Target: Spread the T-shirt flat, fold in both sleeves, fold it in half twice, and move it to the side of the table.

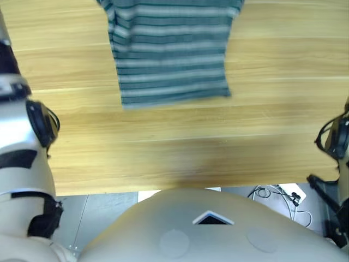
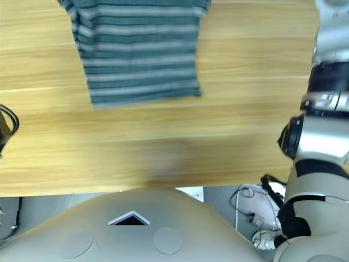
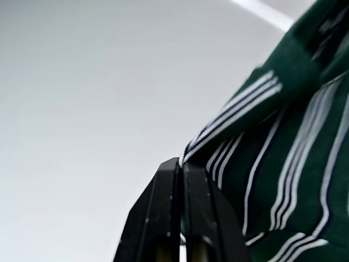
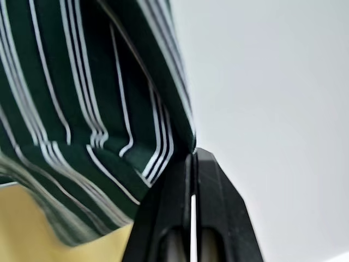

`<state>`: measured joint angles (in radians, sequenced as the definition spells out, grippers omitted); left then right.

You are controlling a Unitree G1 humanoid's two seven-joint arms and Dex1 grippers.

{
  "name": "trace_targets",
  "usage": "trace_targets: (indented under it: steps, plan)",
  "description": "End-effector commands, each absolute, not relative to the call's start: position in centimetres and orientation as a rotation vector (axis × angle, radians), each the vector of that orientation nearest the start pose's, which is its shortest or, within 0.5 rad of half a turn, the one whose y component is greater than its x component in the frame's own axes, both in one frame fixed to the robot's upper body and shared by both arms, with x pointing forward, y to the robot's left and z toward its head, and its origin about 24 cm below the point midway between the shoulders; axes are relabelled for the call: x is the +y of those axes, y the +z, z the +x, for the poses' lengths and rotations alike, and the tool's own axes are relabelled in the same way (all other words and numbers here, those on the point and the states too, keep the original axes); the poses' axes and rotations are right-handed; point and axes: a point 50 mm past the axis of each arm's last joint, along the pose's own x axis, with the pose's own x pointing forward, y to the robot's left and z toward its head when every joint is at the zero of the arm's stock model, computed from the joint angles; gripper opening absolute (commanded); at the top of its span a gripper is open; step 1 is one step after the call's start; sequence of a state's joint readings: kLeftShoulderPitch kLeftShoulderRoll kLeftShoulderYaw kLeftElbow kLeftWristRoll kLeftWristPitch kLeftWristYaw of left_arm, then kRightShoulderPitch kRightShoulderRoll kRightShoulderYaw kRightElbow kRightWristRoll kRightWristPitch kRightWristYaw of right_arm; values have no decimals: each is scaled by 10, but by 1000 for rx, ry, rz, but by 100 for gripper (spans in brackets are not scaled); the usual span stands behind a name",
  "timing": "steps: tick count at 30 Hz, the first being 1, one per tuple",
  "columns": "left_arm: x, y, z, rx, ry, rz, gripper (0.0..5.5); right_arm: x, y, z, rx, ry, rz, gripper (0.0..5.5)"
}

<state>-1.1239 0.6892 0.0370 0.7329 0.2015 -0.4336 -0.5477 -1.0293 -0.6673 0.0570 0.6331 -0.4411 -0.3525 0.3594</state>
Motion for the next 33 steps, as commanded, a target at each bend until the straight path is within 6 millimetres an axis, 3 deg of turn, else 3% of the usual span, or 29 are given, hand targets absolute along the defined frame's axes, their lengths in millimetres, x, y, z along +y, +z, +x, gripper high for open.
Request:
trace_targets:
  steps: [1, 5, 9, 11, 12, 14, 16, 18, 25, 27, 29, 33]
  plan:
    - [310, 352, 343, -779, 339, 917, 2, -261, 307, 373, -557, -208, -1255, 0]
    - [311, 218, 334, -630, 94, 1048, 2, -280, 211, 357, -419, -130, -1258, 0]
    - [296, 118, 313, -414, -163, 965, 2, -269, 159, 342, -328, 58, -1283, 0]
    - [280, 61, 294, -213, -419, 1009, 2, -251, 114, 327, -210, 335, -1320, 0]
    - [273, 33, 279, -96, -573, 1021, 2, -241, 86, 308, -156, 550, -1347, 0]
    - [265, -1, 252, 65, -804, 1029, 2, -231, 49, 268, -45, 866, -1309, 0]
    - [264, -14, 232, 143, -962, 1036, 2, -235, 32, 239, 47, 1028, -1257, 0]
    - [266, -14, 219, 157, -1044, 1040, 2, -241, 28, 230, 108, 1071, -1239, 0]
    - [268, 20, 178, 144, -1249, 1062, 2, -259, 8, 206, 283, 1123, -1237, 0]
    - [262, 25, 165, 162, -1314, 1068, 28, -255, 9, 199, 272, 1150, -1222, 33]
    - [255, 29, 159, 159, -1344, 1088, 52, -245, 11, 186, 229, 1204, -1181, 63]
    - [243, 43, 168, 66, -1266, 1130, 117, -228, 23, 169, 158, 1281, -1124, 130]
